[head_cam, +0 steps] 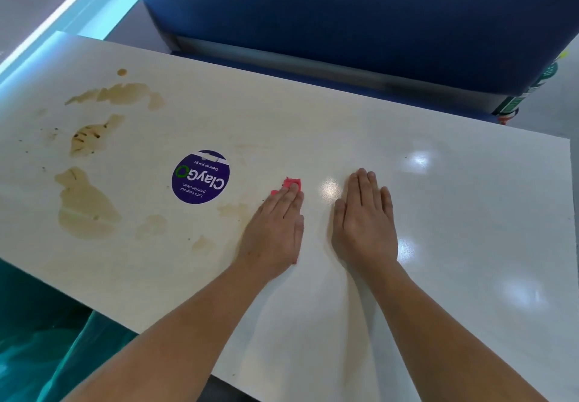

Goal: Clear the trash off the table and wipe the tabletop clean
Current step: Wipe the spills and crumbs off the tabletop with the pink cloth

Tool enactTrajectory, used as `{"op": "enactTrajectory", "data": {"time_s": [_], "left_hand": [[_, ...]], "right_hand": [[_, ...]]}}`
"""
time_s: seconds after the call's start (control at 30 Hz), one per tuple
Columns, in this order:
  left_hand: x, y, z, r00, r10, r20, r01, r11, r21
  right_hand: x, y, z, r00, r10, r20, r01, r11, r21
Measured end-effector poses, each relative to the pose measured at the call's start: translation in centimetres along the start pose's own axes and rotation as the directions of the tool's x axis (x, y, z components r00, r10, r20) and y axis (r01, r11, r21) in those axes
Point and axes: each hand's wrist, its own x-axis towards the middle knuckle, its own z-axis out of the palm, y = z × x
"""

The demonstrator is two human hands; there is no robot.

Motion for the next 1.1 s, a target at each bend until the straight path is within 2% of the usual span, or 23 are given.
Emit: {"op": "enactTrajectory", "data": {"time_s": [0.07, 0.17, 0.2, 0.27, 0.33, 0.43, 0.57, 0.63, 0.77, 0.87, 0.93, 1.03, 1.1], "left_hand": [[1.2, -1.9, -0.4, 0.998, -0.046, 0.038, 0.044, 0.998, 0.054], [2.7, -2.6, -0.2, 0.962, -0.264, 0.066, 0.256, 0.96, 0.111], [2.2, -1.7, 0.1, 0.958, -0.282, 0.054, 0.275, 0.956, 0.105], [-0.1, 0.6, 0.9, 0.976, -0.218, 0.018, 0.217, 0.974, 0.072], [-2.1, 2.0, 1.0, 0.989, -0.139, 0.042, 0.138, 0.99, 0.023], [-1.0, 0.4, 0.3, 0.996, -0.089, 0.033, 0.088, 0.996, 0.021], [3.3, -2.8, -0.2, 0.96, -0.27, 0.072, 0.259, 0.957, 0.13], [2.7, -2.1, 0.2, 0.949, -0.313, 0.044, 0.308, 0.947, 0.086], [-2.2, 3.1, 1.1, 0.991, -0.135, 0.015, 0.135, 0.991, 0.006], [-1.4, 1.6, -0.1, 1.0, -0.002, 0.016, 0.002, 0.999, -0.037], [0.2, -1.3, -1.1, 0.997, -0.074, 0.012, 0.075, 0.997, -0.024], [0.4, -4.1, -1.2, 0.957, -0.29, -0.016, 0.29, 0.957, -0.031], [-1.3, -2.8, -0.8, 0.95, -0.305, -0.066, 0.3, 0.951, -0.069]], "right_hand": [[0.1, -0.1, -0.1, 1.0, -0.002, 0.01, 0.002, 1.0, -0.004], [0.1, 0.1, -0.1, 1.0, 0.004, 0.021, -0.004, 1.0, -0.009], [0.1, 0.2, -0.1, 1.0, 0.006, 0.024, -0.006, 1.0, -0.009], [0.0, 0.1, -0.2, 1.0, 0.01, 0.021, -0.01, 1.0, -0.01], [0.0, 0.0, -0.2, 1.0, 0.009, 0.014, -0.009, 1.0, -0.015], [0.0, -0.2, -0.2, 1.0, 0.001, 0.012, -0.001, 1.0, -0.009], [0.1, -0.1, 0.0, 1.0, 0.01, 0.006, -0.01, 1.0, -0.005], [0.2, -0.1, 0.1, 1.0, 0.009, 0.004, -0.009, 1.0, -0.003], [0.1, -0.1, 0.0, 1.0, 0.005, 0.004, -0.005, 1.0, -0.014], [0.0, -0.1, -0.1, 1.0, 0.004, 0.021, -0.003, 1.0, -0.008], [0.1, -0.2, -0.1, 1.0, -0.001, 0.025, 0.001, 1.0, -0.006], [0.1, -0.1, 0.0, 1.0, 0.005, 0.014, -0.005, 1.0, -0.014], [0.1, 0.0, -0.1, 1.0, 0.01, 0.01, -0.01, 1.0, -0.015]]}}
